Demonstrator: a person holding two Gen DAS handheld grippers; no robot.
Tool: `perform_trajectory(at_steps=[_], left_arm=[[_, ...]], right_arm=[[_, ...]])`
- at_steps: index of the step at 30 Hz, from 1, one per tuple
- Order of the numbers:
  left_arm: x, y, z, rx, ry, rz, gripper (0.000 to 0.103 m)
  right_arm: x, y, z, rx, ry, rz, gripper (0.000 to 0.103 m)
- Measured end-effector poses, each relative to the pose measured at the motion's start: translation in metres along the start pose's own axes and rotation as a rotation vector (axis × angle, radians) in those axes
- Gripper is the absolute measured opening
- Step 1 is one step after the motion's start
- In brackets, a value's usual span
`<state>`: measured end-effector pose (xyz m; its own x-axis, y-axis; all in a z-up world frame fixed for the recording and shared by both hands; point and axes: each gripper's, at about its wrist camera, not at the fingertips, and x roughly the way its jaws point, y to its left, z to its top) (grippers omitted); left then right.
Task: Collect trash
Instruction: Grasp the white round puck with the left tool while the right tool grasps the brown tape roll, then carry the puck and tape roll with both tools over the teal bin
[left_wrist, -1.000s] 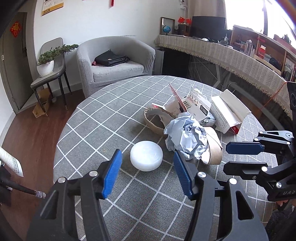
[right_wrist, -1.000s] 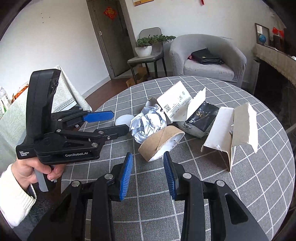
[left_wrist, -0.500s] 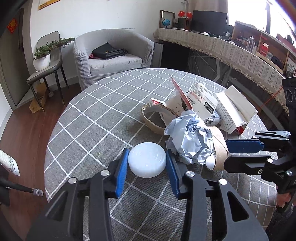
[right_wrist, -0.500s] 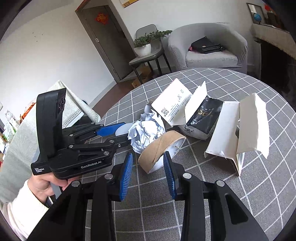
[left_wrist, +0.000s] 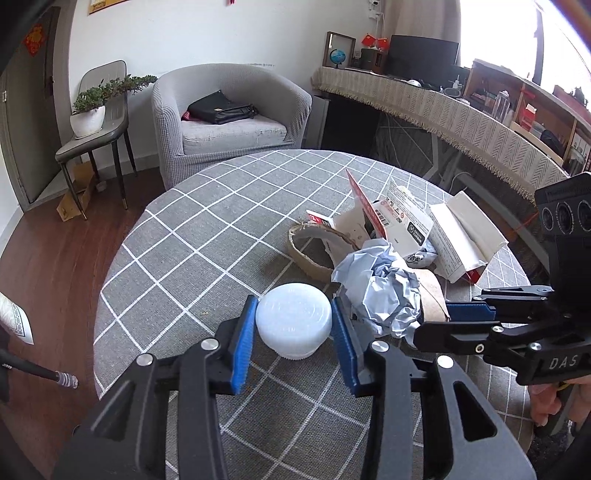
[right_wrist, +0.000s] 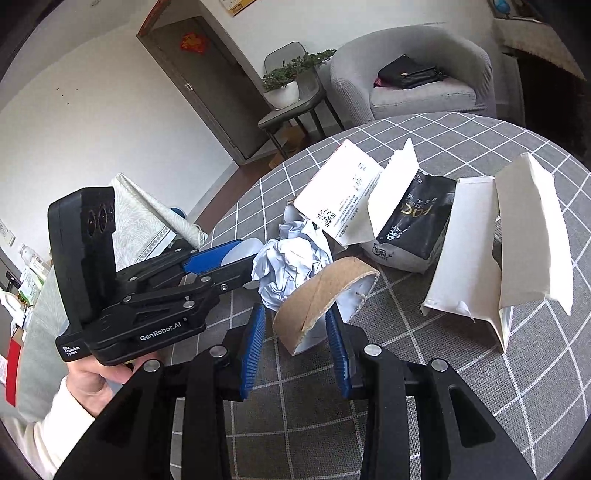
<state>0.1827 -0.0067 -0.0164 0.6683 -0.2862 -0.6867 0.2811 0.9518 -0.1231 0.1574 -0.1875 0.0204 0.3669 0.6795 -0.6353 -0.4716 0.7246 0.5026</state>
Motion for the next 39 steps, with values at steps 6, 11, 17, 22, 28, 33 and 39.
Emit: perform_trajectory(at_steps=[6, 11, 17, 22, 28, 33, 39], left_arm=[[-0.013, 0.004, 0.001, -0.028, -0.053, 0.006, 0.043], [-0.023, 0.006, 0.003, -0.054, -0.089, 0.002, 0.042], [-0.035, 0.01, -0.002, -0.068, -0.105, 0.012, 0.043], [-0.047, 0.016, -0.011, -0.08, -0.102, 0.042, 0.043], [-0.064, 0.029, -0.025, -0.118, -0.092, 0.094, 0.043], [-0.084, 0.042, -0.04, -0.132, -0.095, 0.128, 0.042], [-0.102, 0.061, -0.061, -0.159, -0.083, 0.171, 0.043]], right_arm=[[-0.008, 0.007, 0.001, -0.023, -0.021, -0.025, 0.012], [-0.01, 0.01, 0.001, -0.042, -0.025, -0.038, 0.01], [-0.014, 0.025, 0.002, -0.089, -0.048, -0.07, 0.01], [-0.015, 0.04, -0.002, -0.112, -0.06, -0.068, 0.01], [-0.013, 0.062, -0.008, -0.153, -0.077, -0.062, 0.01], [-0.013, 0.078, -0.014, -0.175, -0.096, -0.037, 0.01], [-0.009, 0.102, -0.019, -0.204, -0.118, -0.016, 0.01]])
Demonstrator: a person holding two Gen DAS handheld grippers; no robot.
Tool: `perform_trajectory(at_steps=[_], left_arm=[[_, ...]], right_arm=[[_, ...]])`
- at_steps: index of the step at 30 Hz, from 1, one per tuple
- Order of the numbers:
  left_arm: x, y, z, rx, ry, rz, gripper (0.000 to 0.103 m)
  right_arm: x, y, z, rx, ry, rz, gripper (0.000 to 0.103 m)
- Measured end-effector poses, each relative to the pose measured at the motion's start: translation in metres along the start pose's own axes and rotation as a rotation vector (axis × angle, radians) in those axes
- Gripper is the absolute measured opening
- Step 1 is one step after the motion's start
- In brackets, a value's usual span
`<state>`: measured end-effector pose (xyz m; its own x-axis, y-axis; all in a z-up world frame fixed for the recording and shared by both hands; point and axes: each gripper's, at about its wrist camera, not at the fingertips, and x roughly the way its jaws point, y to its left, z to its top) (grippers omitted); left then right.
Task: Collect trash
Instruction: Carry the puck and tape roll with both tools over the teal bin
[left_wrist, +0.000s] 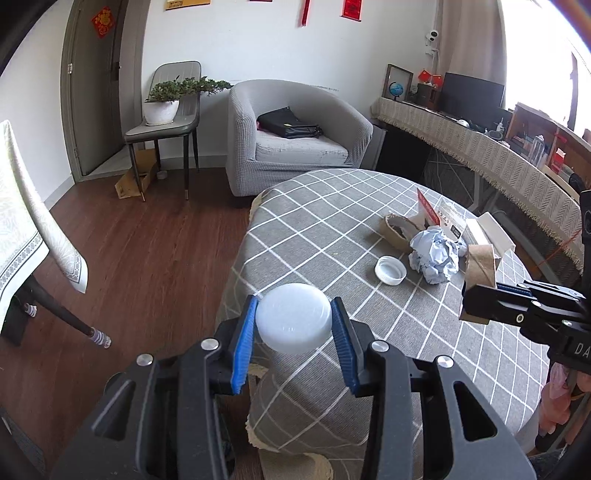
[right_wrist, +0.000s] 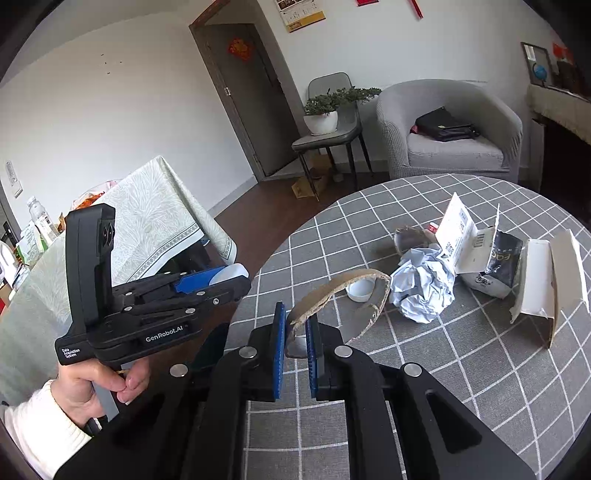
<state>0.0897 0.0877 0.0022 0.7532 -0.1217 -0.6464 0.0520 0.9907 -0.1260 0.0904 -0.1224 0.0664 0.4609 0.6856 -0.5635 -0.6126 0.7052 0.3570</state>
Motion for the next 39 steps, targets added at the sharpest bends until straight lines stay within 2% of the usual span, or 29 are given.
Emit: perform_trajectory(at_steps=[9, 18, 27, 39], left_arm=[[-0.012, 0.047, -0.024, -0.049, 0.034, 0.073, 0.043], [-0.015, 0.107, -0.043, -0.12, 0.089, 0.129, 0.043], [-0.007, 0.159, -0.07, -0.176, 0.193, 0.168, 0.043], [0.016, 0.192, -0.108, -0.189, 0.341, 0.175, 0.043]], right_arm=[[0.025, 0.039, 0.0, -0.057, 0.024, 0.024, 0.01], [0.067, 0.08, 0.0, -0.109, 0.084, 0.066, 0.01], [0.114, 0.115, -0.006, -0.143, 0.164, 0.107, 0.01], [0.176, 0.148, -0.018, -0.156, 0.287, 0.141, 0.01]])
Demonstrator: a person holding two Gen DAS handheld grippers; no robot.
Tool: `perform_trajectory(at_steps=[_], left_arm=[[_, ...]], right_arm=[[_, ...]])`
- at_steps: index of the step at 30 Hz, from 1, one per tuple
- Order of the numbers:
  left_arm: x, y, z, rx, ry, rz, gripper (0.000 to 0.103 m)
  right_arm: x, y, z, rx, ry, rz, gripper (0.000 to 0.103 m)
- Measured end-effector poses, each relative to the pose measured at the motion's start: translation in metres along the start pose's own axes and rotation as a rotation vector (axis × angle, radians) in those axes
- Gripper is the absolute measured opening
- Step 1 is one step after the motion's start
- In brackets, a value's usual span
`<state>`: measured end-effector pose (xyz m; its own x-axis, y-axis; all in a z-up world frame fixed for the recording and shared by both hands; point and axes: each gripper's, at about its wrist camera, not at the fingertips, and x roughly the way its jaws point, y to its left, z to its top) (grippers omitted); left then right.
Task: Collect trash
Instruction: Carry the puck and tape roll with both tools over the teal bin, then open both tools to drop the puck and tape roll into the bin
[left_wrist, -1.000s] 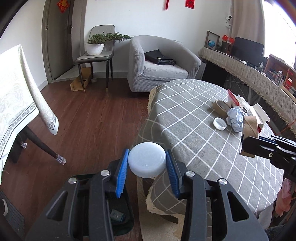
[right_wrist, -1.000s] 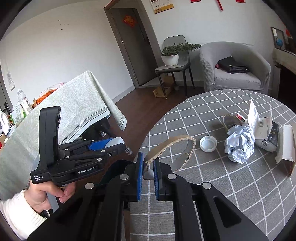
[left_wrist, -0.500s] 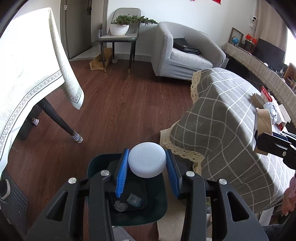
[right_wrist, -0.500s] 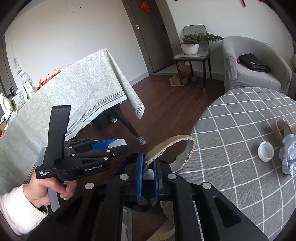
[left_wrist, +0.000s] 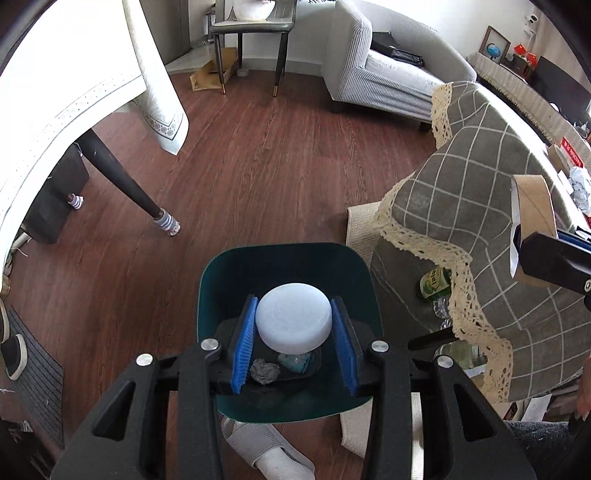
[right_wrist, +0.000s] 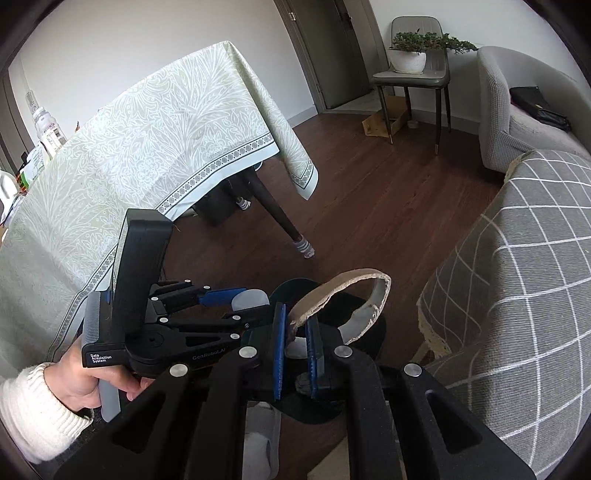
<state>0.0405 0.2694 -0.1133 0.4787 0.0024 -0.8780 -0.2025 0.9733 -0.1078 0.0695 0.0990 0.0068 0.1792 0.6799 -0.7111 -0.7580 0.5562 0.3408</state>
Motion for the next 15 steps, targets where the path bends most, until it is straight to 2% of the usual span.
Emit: perform_trajectory(at_steps=[8, 15], left_arm=[[0.023, 0.02, -0.015, 0.002, 0.127, 0.004, 0.044], [0.018, 0.036, -0.022, -0.006, 0.111, 0.001, 0.051]], right_arm=[[0.031, 0.006, 0.002, 0.007, 0.059, 0.001, 0.01], [0.061, 0.009, -0.001, 0.011, 0.126, 0.005, 0.01]])
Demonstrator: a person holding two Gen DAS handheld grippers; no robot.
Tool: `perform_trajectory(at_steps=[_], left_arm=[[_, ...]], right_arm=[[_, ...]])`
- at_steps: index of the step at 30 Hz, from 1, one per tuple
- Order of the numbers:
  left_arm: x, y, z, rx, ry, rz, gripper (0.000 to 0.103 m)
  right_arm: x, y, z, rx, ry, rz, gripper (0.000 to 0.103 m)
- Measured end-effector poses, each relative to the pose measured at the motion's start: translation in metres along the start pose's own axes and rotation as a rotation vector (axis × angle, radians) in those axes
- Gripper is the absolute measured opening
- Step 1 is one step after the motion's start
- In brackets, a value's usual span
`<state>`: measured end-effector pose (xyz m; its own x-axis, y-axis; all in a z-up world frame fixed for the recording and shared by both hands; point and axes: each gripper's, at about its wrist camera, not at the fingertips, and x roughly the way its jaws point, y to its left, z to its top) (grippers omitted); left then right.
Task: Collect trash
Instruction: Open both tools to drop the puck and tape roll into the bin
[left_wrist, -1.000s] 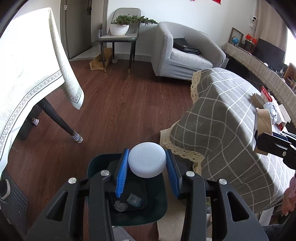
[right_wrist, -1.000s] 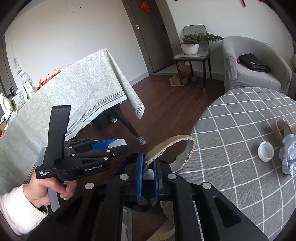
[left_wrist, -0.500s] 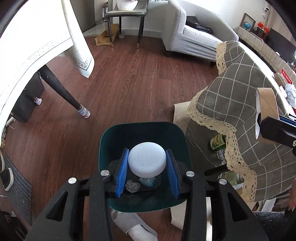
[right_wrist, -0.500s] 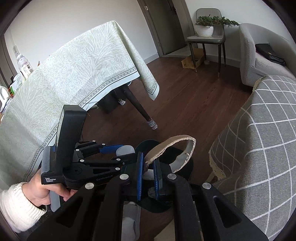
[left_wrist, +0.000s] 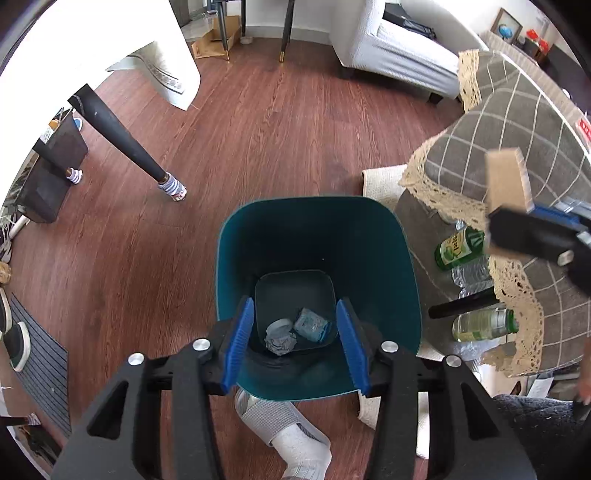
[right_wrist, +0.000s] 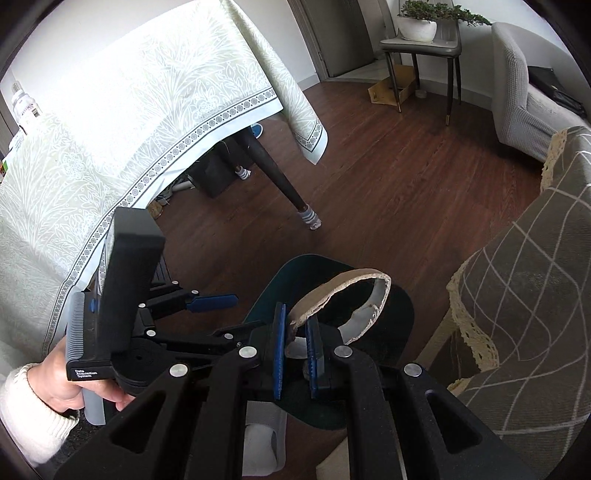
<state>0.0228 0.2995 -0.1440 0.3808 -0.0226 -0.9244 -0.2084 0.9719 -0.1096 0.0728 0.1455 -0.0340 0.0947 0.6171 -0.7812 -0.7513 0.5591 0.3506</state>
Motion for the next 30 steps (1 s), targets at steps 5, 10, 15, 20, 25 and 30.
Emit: perform_trajectory(at_steps=[5, 10, 15, 20, 25, 30], left_arm=[[-0.01, 0.013, -0.001, -0.028, -0.032, -0.007, 0.056], [-0.027, 0.023, 0.003, -0.051, -0.087, -0.014, 0.062], [-0.047, 0.028, 0.008, -0.067, -0.153, -0.023, 0.062], [-0.062, 0.033, 0.012, -0.09, -0.222, -0.036, 0.061], [-0.08, 0.032, 0.016, -0.087, -0.293, -0.032, 0.054], [-0.094, 0.026, 0.022, -0.085, -0.345, -0.062, 0.044]], right_arm=[[0.019, 0.002, 0.0, 0.004, 0.04, -0.005, 0.01], [0.041, 0.001, -0.004, 0.011, 0.092, -0.014, 0.01], [0.063, -0.001, -0.009, 0.026, 0.141, -0.018, 0.01], [0.084, -0.003, -0.015, 0.051, 0.197, -0.011, 0.01], [0.106, -0.004, -0.021, 0.07, 0.264, -0.012, 0.01], [0.121, -0.005, -0.033, 0.074, 0.336, -0.013, 0.018]])
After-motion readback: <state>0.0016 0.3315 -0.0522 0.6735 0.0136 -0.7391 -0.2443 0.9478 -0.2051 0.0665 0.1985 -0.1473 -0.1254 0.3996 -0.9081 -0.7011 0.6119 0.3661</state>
